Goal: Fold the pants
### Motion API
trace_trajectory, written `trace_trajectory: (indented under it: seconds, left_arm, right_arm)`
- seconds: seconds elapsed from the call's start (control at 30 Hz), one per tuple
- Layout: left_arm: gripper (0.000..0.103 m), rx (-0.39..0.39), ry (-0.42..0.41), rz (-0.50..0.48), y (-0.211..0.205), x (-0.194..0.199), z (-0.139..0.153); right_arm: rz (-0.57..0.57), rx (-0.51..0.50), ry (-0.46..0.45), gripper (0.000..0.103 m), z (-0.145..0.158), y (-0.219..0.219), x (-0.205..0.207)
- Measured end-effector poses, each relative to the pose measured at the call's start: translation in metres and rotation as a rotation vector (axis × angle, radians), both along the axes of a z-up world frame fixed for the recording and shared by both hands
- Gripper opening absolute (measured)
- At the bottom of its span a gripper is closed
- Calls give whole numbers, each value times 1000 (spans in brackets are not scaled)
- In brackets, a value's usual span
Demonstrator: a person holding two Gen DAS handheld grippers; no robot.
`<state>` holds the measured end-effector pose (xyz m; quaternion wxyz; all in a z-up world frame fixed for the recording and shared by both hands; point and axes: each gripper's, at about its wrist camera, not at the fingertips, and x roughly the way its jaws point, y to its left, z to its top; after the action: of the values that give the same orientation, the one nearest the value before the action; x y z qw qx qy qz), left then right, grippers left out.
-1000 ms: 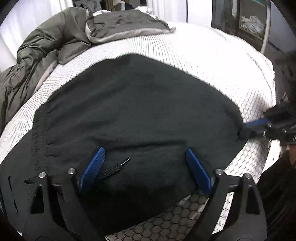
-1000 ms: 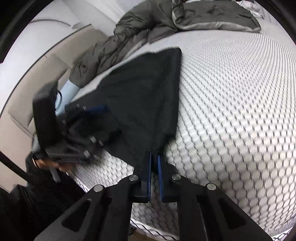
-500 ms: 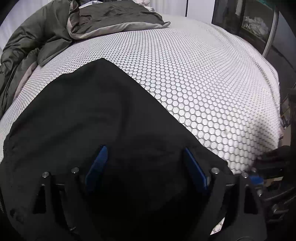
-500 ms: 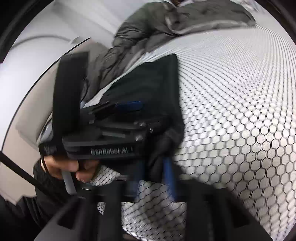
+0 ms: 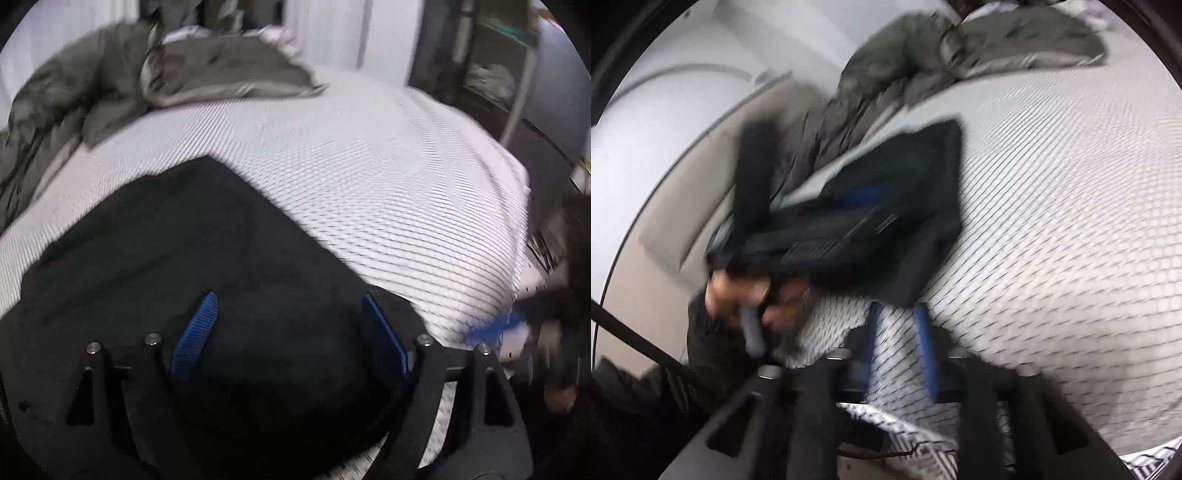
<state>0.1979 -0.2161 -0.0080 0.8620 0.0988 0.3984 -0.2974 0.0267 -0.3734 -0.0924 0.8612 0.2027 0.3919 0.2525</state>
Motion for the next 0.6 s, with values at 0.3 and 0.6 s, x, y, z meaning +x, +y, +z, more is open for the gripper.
trace_trajectory:
  seconds: [0.3,0.6]
  left_arm:
    - [80,133,-18,-94,-22,-34,-29]
    - [81,142,10,-103,-19,-47,-37]
  right_arm:
    - [-98,86,78,36,-10,-22,31]
    - [-24,59,148,5,-32,24,120]
